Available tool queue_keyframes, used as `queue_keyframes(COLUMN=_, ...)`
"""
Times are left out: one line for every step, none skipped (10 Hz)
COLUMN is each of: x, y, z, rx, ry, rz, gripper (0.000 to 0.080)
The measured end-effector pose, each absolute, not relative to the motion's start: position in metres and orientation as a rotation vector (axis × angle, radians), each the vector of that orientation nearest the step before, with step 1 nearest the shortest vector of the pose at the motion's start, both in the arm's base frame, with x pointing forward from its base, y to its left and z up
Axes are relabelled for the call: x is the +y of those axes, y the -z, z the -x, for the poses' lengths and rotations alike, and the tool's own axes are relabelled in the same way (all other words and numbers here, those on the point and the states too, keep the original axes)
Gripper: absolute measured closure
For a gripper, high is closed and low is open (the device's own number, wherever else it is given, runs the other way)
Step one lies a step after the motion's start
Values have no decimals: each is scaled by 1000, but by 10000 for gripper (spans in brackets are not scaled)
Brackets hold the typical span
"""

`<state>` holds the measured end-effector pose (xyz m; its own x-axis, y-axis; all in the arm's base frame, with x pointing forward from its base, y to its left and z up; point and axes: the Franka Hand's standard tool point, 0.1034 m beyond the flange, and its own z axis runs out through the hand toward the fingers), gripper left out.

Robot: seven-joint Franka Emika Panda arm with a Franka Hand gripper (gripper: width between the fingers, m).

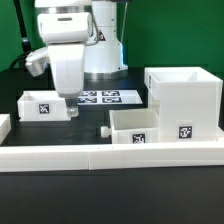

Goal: Assemble drawer

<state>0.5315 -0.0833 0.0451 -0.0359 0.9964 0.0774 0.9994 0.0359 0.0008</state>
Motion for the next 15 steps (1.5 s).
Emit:
queue_keyframes(x=-83, y=-39, z=-528, rx=-2203, ry=93, rz=2115, gripper=150)
queue_keyframes(x=-84, y=-30, z=-525, rx=-2166, ry=116, rz=2095, gripper=150)
queue_keyframes(x=-76, y=-23, z=-525, rx=-2152, ry=135, rz=2080, gripper=150)
queue_keyframes(x=-65, y=-19, z=-526, rx=-2127, ry=135, rz=2096, gripper=150)
queue_keyframes(x=-57, y=-17, z=-526, rx=-2102, ry=131, rz=2111, gripper=150)
queue_keyframes(x=-48, y=-17, z=-528, rx=-2072, ry=129, rz=2138, gripper=150)
queue_keyframes(x=-41, y=-18, z=-530, rx=-2048, ry=132, rz=2163, gripper=150)
queue_keyframes(x=-38, y=-19, z=-532, rx=-2036, ry=142, rz=2188, gripper=150)
queue_keyframes(x=-40, y=-18, z=-532, rx=-2031, ry=141, rz=2191, gripper=150)
queue_keyframes(x=-40, y=-18, z=-532, rx=-2030, ry=141, rz=2192, gripper=150)
queue_keyframes(x=-40, y=-18, z=-532, rx=-2029, ry=141, rz=2192, gripper=150)
queue_keyframes(x=-39, y=-18, z=-532, rx=-2035, ry=140, rz=2187, gripper=150)
queue_keyframes(x=-33, y=-17, z=-531, rx=-2062, ry=135, rz=2161, gripper=150)
queue_keyframes(x=-26, y=-15, z=-531, rx=-2077, ry=132, rz=2142, gripper=150)
queue_keyframes(x=-22, y=-15, z=-532, rx=-2092, ry=128, rz=2130, gripper=150)
